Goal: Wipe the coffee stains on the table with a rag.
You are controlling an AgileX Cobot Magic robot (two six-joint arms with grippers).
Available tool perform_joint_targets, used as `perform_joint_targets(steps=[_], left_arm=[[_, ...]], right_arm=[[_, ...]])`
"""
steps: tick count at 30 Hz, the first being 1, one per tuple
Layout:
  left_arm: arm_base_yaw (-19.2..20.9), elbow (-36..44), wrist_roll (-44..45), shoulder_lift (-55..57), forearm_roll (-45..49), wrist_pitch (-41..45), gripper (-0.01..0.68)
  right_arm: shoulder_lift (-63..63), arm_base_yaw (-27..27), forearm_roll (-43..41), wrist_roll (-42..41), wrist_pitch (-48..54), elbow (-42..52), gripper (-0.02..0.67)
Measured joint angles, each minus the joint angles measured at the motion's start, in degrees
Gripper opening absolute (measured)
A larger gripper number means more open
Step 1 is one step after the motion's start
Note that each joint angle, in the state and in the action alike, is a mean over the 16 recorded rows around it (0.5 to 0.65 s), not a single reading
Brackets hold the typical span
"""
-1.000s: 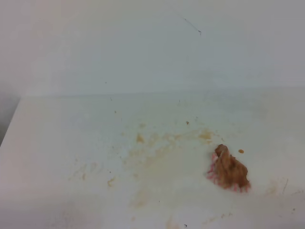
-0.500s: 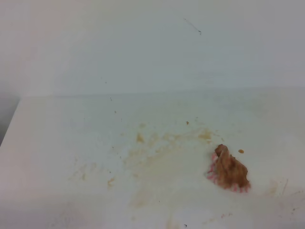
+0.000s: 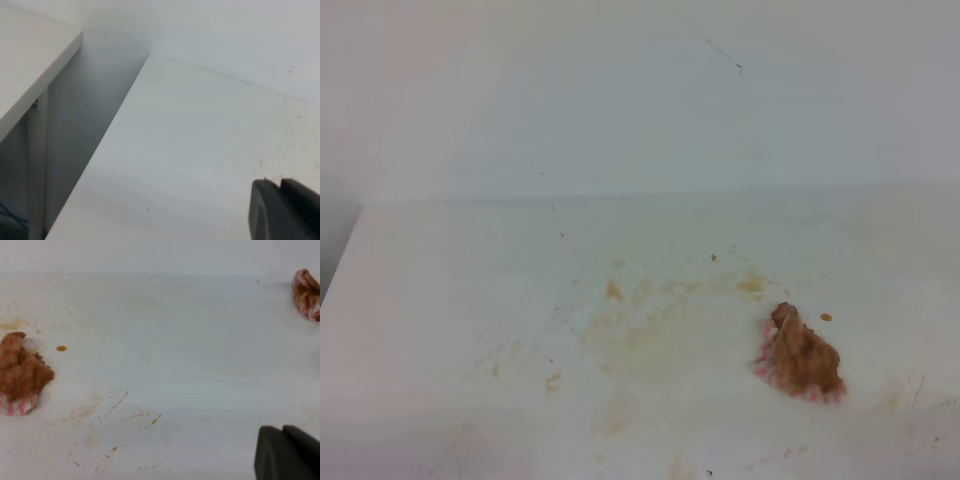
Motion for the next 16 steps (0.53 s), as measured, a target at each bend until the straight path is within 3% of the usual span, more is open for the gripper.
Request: perform_joint_targets(steps=[16], left_arm=[[0.0,0.0,0.0,0.0,0.0,0.0,0.0]], right_arm=[[0.0,0.0,0.0,0.0,0.1,0.0,-0.002]])
